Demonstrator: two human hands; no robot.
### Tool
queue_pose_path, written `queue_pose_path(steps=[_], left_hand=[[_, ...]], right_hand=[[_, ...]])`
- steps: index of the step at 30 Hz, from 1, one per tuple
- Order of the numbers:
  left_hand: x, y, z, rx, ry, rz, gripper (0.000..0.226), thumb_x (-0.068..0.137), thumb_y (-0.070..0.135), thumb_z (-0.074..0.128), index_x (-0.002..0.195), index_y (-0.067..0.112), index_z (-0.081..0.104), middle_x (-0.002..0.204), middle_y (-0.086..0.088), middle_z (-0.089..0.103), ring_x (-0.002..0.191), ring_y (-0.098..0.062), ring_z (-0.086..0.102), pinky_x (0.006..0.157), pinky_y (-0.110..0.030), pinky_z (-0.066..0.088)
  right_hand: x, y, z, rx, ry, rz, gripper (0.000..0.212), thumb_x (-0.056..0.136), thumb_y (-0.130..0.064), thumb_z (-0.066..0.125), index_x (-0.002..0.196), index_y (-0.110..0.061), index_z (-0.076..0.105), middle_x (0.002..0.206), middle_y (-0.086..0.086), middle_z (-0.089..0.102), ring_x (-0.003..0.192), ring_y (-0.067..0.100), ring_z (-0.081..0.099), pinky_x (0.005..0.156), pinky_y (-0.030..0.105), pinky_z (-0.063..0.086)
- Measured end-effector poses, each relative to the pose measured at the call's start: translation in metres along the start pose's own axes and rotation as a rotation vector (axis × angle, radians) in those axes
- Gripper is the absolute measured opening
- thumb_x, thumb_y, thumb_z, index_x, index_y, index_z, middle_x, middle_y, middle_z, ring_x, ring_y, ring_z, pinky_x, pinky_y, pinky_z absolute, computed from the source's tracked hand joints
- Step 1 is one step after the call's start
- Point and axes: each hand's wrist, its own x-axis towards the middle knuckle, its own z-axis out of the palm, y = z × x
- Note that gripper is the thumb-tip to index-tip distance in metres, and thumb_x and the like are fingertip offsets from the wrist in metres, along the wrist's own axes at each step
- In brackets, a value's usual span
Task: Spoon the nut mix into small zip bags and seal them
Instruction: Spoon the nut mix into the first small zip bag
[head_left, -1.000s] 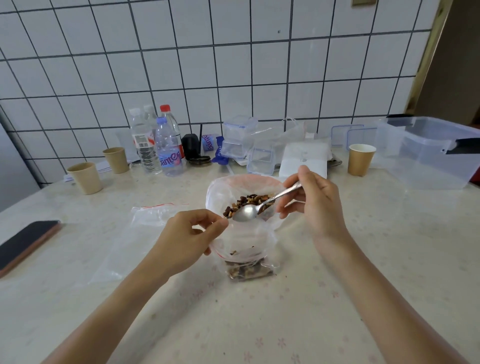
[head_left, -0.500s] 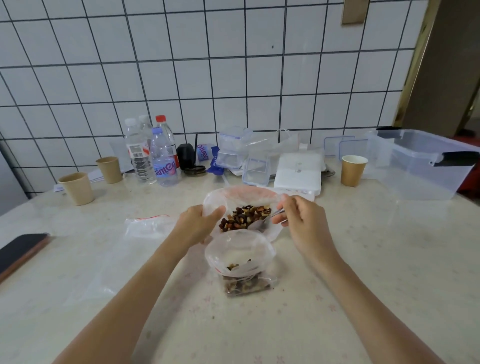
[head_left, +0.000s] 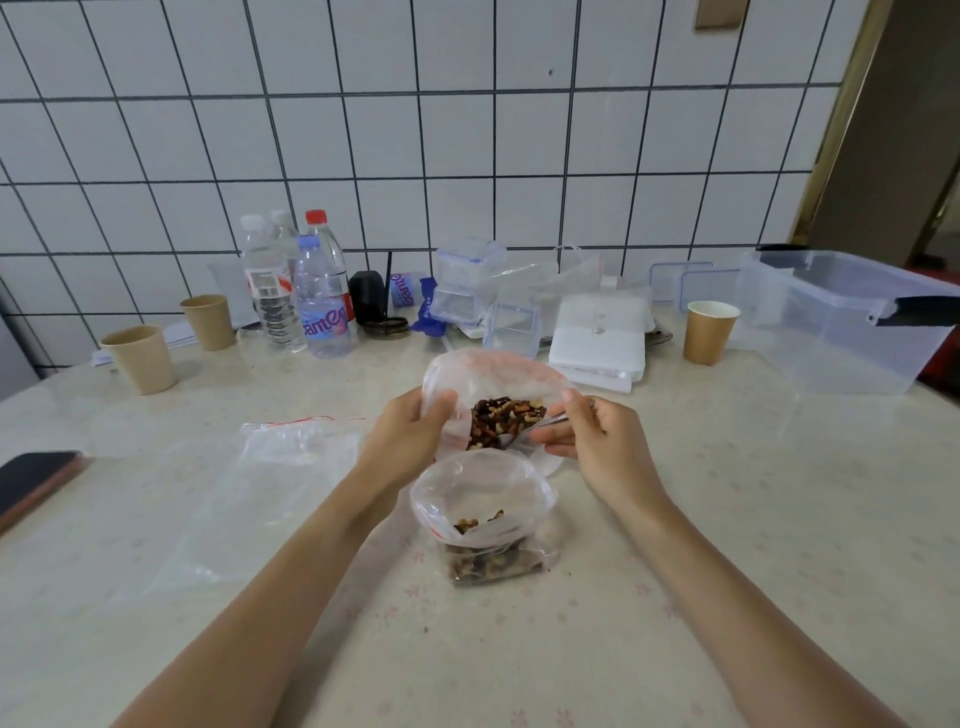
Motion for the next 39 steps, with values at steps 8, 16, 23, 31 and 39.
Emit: queue_pose_path(steps=[8, 16, 23, 31, 39], left_hand=[[-0.006, 0.0, -0.001, 0.009, -0.046, 0.037, 0.03, 0.107, 0.042, 0.049, 0.112, 0.023, 0.072, 0.105, 0.0, 0.078, 0.101, -0.022, 0.073, 0.097, -0.051, 0.057], [-0.007, 0.0, -0.004, 0.01, 0.02, 0.061, 0.028, 0.108, 0.04, 0.048, 0.114, 0.025, 0.07, 0.093, 0.003, 0.08, 0.085, -0.017, 0.077, 0.088, -0.051, 0.061], [-0.008, 0.001, -0.003, 0.028, 0.052, 0.087, 0.029, 0.108, 0.039, 0.047, 0.119, 0.021, 0.068, 0.096, 0.001, 0.078, 0.081, -0.014, 0.077, 0.078, -0.043, 0.064], [-0.003, -0.001, -0.007, -0.008, 0.091, 0.05, 0.034, 0.11, 0.039, 0.043, 0.135, 0.024, 0.061, 0.107, 0.004, 0.075, 0.091, -0.015, 0.075, 0.065, -0.029, 0.059], [0.004, -0.003, -0.022, 0.202, 0.138, 0.018, 0.051, 0.102, 0.05, 0.056, 0.144, 0.021, 0.052, 0.136, 0.001, 0.063, 0.11, -0.015, 0.061, 0.09, -0.035, 0.054]], right_hand=[[-0.006, 0.002, 0.006, 0.168, -0.019, 0.133, 0.034, 0.111, -0.024, 0.046, 0.099, -0.004, 0.071, 0.085, 0.012, 0.08, 0.087, 0.021, 0.079, 0.082, 0.032, 0.063], [-0.006, -0.001, 0.006, 0.329, 0.002, 0.261, 0.036, 0.112, -0.02, 0.041, 0.106, 0.004, 0.068, 0.087, 0.017, 0.079, 0.087, 0.024, 0.079, 0.079, 0.027, 0.064], [-0.007, -0.002, 0.006, 0.401, 0.009, 0.323, 0.036, 0.113, -0.02, 0.04, 0.109, 0.005, 0.066, 0.089, 0.019, 0.079, 0.087, 0.026, 0.079, 0.074, 0.026, 0.063], [-0.006, -0.004, 0.002, 0.454, 0.032, 0.33, 0.035, 0.112, -0.02, 0.04, 0.107, 0.003, 0.065, 0.088, 0.019, 0.079, 0.086, 0.027, 0.08, 0.072, 0.027, 0.065], [-0.001, -0.011, -0.008, 0.446, 0.05, 0.223, 0.036, 0.112, -0.023, 0.039, 0.104, 0.002, 0.065, 0.088, 0.021, 0.079, 0.086, 0.031, 0.079, 0.069, 0.029, 0.064]])
